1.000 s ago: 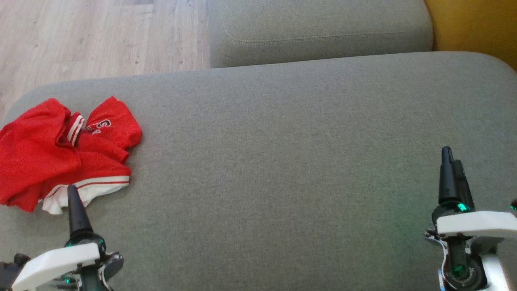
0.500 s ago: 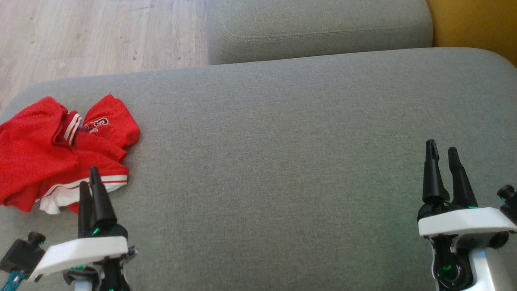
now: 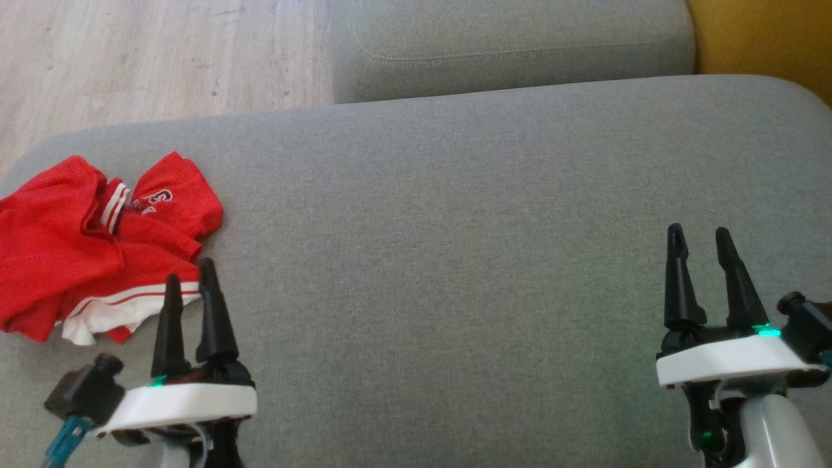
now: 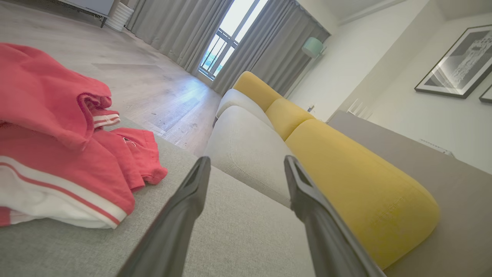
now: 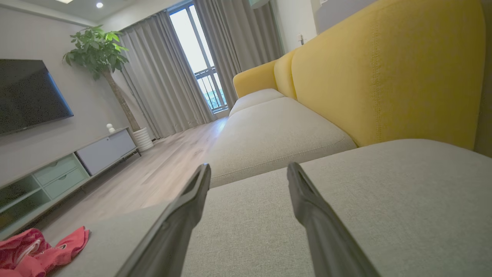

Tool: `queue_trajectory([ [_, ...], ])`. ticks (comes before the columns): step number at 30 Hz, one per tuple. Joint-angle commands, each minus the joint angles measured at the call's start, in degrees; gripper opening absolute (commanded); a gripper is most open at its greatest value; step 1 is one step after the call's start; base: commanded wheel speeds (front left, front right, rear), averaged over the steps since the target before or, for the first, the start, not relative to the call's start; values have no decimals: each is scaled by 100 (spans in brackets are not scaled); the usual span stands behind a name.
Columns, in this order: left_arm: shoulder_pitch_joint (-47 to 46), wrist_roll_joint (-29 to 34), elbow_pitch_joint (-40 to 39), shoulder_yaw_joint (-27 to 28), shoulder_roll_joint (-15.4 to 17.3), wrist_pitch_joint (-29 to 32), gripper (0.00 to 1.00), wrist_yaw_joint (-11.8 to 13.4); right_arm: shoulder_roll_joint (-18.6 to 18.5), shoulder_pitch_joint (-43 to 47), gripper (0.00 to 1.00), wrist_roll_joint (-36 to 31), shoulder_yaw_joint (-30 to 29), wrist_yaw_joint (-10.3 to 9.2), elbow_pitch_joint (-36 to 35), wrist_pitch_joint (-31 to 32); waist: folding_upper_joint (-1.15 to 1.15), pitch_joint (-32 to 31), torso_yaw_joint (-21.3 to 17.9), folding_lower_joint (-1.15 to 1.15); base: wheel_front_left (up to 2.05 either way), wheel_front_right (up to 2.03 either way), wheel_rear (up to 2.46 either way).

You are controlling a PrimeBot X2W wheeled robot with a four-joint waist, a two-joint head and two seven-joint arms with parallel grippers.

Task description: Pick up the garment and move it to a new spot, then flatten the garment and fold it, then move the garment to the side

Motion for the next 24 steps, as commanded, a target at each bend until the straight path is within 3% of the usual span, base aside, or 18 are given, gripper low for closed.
queue_trajectory([
  [1, -185, 274, -259, 36, 48, -74, 100, 26, -40, -241, 100, -263, 118, -3, -232, -96, 0, 3, -3, 0, 0, 0, 0],
  [24, -205, 2663, -193, -562, 60, -444, 100, 261, -46, -189, 100, -2119, 258, -4, -272, -468, 0, 31, 1, 0, 0, 0, 0],
])
